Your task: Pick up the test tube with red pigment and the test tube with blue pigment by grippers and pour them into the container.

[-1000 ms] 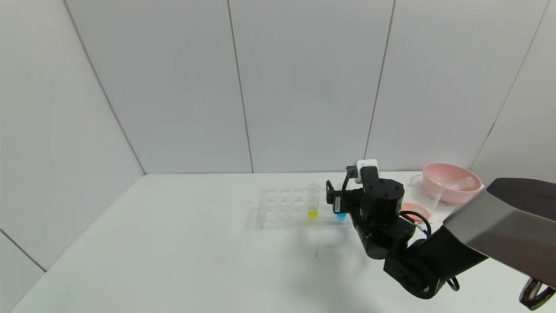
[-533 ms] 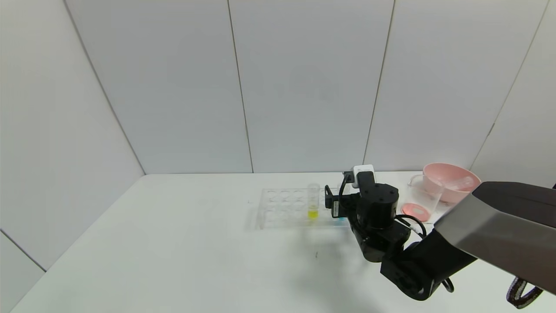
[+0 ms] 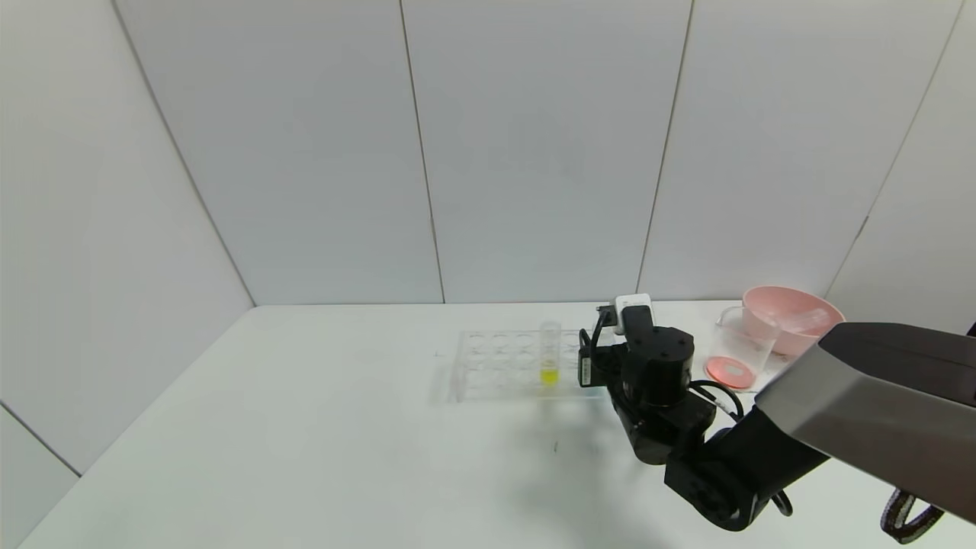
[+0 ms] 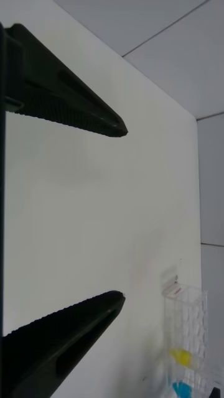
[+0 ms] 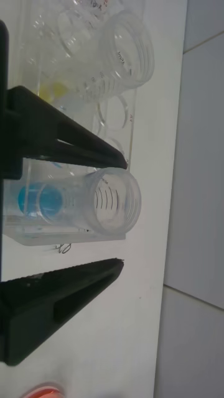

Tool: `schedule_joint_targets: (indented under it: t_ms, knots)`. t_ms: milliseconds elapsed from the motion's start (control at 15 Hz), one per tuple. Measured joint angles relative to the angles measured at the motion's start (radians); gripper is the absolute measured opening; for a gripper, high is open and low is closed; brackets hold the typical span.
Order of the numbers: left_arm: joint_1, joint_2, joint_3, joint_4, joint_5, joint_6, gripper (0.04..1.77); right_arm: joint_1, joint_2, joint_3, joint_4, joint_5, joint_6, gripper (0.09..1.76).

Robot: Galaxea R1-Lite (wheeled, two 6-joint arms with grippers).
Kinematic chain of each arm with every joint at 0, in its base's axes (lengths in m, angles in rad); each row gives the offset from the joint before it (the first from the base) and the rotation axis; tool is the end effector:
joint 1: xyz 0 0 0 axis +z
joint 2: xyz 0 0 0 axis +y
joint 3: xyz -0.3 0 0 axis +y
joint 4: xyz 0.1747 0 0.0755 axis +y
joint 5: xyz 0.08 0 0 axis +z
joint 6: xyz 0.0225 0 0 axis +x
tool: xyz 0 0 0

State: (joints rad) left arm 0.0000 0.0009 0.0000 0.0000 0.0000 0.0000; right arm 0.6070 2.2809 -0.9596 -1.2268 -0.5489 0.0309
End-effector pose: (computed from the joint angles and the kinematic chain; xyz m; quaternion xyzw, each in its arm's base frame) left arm -0.0227 0.0000 0.0755 0.0000 0.0004 0.0000 1.0000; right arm 0.3440 0.2246 0.0675 -0.0104 0.0400 0.0284 0.9987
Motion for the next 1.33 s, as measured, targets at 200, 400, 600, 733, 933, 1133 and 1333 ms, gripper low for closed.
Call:
schedule_joint_targets:
  t_ms: [200, 400, 600, 733, 933, 1133, 1333]
  knots:
    - [0.0, 0.0, 0.0, 0.0, 0.0, 0.0, 1.76, 0.001, 0.002, 0.004, -0.004, 0.0, 0.001, 0.73]
    - [0.0, 0.0, 0.0, 0.0, 0.0, 0.0, 1.76, 0.001, 0.002, 0.006, -0.006, 0.0, 0.001, 0.51]
    - [0.0, 0.0, 0.0, 0.0, 0.0, 0.0, 1.76, 0.0, 0.001, 0.002, -0.004, -0.002, -0.001, 0.51]
    - [0.0, 0.0, 0.0, 0.0, 0.0, 0.0, 1.76, 0.001, -0.004, -0.002, -0.005, -0.003, -0.01, 0.51]
    - [0.0, 0.0, 0.0, 0.0, 0.0, 0.0, 1.76, 0.001, -0.027, -0.004, -0.002, -0.002, -0.038, 0.51]
    - [0.0, 0.0, 0.0, 0.0, 0.0, 0.0, 1.76, 0.0, -0.064, -0.011, 0.003, 0.0, -0.081, 0.51]
    - [0.0, 0.0, 0.0, 0.0, 0.0, 0.0, 1.76, -0.003, -0.106, -0.031, 0.006, 0.0, -0.123, 0.51]
